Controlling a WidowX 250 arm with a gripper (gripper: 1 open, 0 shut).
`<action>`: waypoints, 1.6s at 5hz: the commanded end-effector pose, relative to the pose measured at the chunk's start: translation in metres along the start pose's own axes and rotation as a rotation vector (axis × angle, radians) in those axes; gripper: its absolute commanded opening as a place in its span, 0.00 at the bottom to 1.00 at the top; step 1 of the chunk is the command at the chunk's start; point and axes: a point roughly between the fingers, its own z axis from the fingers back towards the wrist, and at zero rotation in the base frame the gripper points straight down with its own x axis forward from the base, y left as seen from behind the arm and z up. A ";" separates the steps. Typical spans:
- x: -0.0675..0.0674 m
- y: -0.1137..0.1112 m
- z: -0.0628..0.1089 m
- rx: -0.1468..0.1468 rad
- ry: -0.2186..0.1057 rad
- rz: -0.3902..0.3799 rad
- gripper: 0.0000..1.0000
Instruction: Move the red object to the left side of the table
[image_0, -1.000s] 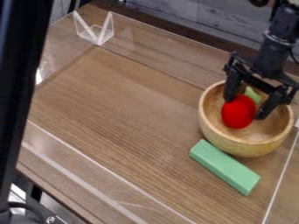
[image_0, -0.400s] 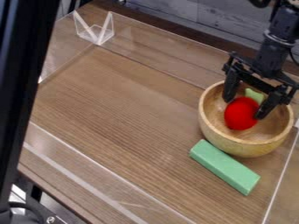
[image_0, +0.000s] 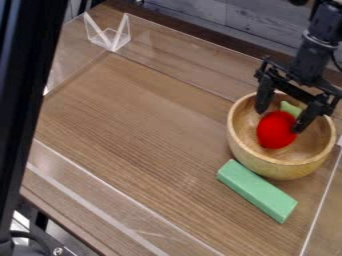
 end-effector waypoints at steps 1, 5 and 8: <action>0.005 0.005 0.021 -0.020 -0.066 0.014 1.00; 0.000 0.008 0.031 -0.024 -0.053 0.036 1.00; -0.024 0.038 0.076 -0.083 -0.135 0.151 0.00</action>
